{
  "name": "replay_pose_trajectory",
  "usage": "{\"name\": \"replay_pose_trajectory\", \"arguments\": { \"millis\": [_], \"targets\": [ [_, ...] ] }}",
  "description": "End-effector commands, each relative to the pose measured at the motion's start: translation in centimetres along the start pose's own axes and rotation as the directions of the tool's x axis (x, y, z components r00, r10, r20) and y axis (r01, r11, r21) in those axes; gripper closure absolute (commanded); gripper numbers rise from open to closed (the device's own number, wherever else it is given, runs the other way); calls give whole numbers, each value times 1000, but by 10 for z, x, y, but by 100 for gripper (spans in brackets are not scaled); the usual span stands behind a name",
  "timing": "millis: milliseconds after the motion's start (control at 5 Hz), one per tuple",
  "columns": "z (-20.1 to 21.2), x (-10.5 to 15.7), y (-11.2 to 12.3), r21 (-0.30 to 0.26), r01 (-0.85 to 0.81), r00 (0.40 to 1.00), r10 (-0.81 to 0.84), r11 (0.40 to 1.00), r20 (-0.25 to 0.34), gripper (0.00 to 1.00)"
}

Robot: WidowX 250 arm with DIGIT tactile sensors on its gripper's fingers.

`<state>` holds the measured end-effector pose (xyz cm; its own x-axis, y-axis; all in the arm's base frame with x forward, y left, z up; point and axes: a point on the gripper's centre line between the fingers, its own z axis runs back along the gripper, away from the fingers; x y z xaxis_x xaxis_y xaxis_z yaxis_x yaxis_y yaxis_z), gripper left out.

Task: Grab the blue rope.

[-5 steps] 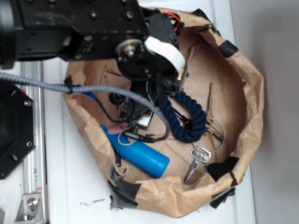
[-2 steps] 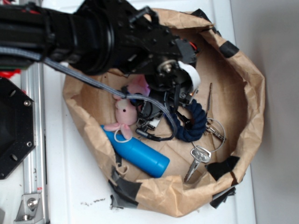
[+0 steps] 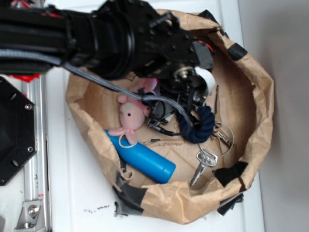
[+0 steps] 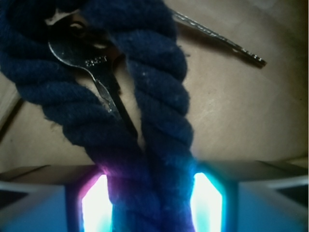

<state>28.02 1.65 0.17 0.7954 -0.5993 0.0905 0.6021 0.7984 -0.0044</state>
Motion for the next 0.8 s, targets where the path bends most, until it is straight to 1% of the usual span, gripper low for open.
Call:
{"name": "replay_pose_trajectory", "arguments": {
  "millis": [0,200,400,600],
  "targets": [
    [22,-4,21,60,-142,990,141,988,25,100],
    [72,-2,10,23,-210,975,208,977,83,100],
    [117,-1,-10,-39,-223,971,226,974,84,100],
    [132,9,-21,-86,-286,957,289,955,28,100]
  ]
}}
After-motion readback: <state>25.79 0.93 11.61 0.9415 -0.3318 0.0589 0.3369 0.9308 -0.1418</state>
